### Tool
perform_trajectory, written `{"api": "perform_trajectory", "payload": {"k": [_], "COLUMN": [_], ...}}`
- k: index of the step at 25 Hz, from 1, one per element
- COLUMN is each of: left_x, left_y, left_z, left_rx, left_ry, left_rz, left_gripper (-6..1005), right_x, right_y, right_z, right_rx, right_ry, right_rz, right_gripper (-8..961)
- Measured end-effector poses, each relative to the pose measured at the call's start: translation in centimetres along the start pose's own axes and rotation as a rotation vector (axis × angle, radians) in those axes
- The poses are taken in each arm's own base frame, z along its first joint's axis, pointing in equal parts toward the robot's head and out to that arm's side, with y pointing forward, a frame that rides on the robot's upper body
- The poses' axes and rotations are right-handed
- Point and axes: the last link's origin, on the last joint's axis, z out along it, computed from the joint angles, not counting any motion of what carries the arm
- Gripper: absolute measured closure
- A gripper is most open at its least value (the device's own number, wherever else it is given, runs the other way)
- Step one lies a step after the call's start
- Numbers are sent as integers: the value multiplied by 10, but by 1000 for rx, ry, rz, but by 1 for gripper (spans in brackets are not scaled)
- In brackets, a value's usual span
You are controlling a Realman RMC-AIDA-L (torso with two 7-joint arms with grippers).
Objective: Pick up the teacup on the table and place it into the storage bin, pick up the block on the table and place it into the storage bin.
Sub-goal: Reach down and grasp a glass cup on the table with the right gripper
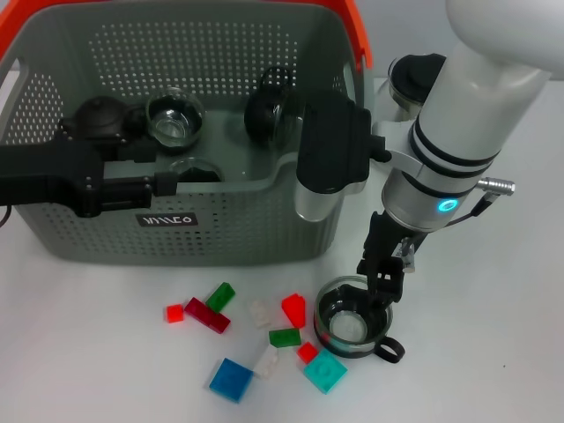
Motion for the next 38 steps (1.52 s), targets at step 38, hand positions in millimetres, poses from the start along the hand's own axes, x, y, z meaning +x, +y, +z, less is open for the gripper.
{"api": "perform_trajectory", "payload": {"k": [38], "left_x": [0], "left_y": [-1], "left_z": [-1], "left_rx": [4], "left_ry": [2], "left_rz": [-3], "left_gripper": [372], "right_x": [-4], "right_y": [2], "right_z": [12], "right_rx": [-15], "right_ry": [-40], "right_rz": [17], "right_gripper": [555]}}
